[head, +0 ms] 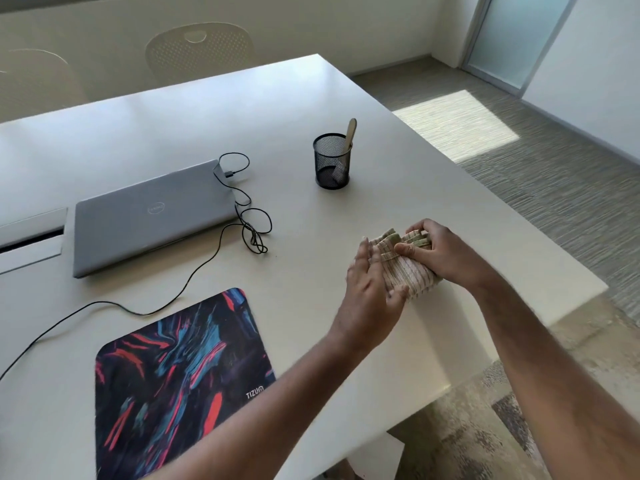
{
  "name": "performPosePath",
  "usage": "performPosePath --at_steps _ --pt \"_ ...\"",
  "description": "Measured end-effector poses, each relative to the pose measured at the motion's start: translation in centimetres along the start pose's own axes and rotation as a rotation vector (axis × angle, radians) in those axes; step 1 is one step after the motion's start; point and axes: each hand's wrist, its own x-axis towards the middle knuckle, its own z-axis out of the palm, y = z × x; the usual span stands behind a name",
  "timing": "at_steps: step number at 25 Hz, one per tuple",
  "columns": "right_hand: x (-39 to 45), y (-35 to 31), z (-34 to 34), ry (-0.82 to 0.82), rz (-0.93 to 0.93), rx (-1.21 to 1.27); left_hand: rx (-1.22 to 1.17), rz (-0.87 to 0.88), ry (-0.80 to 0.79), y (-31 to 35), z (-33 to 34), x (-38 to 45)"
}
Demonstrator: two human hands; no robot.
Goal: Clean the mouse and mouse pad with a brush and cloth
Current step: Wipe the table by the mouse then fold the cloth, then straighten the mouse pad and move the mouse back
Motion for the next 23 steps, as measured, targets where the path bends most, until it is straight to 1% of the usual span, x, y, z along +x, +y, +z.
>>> performPosePath --at_steps 1,2,4,5,6,7,9,10,12,16,18,21,23 --pt "0.0 0.3 0.2 0.063 -0.035 -0.088 0.072 0.035 0.003 0.0 0.4 0.2" --pt "-0.3 0.6 0.5 0.154 -0.114 -0.173 0.16 0.068 0.009 -0.2 0.8 0.3" --pt "-0.9 1.1 1.3 0.335 -0.361 -0.327 0.351 0.109 0.02 -0.8 1.4 0.5" --pt "-1.2 1.2 1.6 0.365 -0.467 -0.386 0.425 0.123 0.012 -1.2 1.7 0.6" --pt "-1.4 1.2 1.8 0.329 -0.525 -0.422 0.469 0.129 -0.009 -1.5 1.9 0.7" --pt "-1.6 1.2 2.1 0.242 -0.517 -0.437 0.491 0.127 -0.033 -1.8 2.1 0.8" --pt "-2.0 1.7 2.7 0.046 -0.397 -0.453 0.517 0.13 -0.052 -2.3 2.6 1.0" --pt "-2.0 2.2 2.9 -0.014 -0.357 -0.464 0.526 0.131 -0.053 -2.4 2.8 1.0" --pt "-2.0 2.9 2.9 -0.052 -0.331 -0.496 0.532 0.127 -0.059 -2.8 3.3 1.1" --pt "-1.8 2.6 2.9 -0.064 -0.318 -0.527 0.483 0.119 -0.089 -2.6 2.8 1.3" --pt "-2.0 2.2 2.7 -0.051 -0.333 -0.514 0.456 0.185 -0.08 -2.8 1.6 1.1" --pt "-2.8 0.5 1.9 0.091 -0.439 -0.373 0.471 0.306 0.028 -3.6 -1.4 0.0" --pt "-3.7 -1.8 2.2 0.226 -0.531 -0.277 0.428 0.281 0.106 -4.4 -4.0 -1.4"
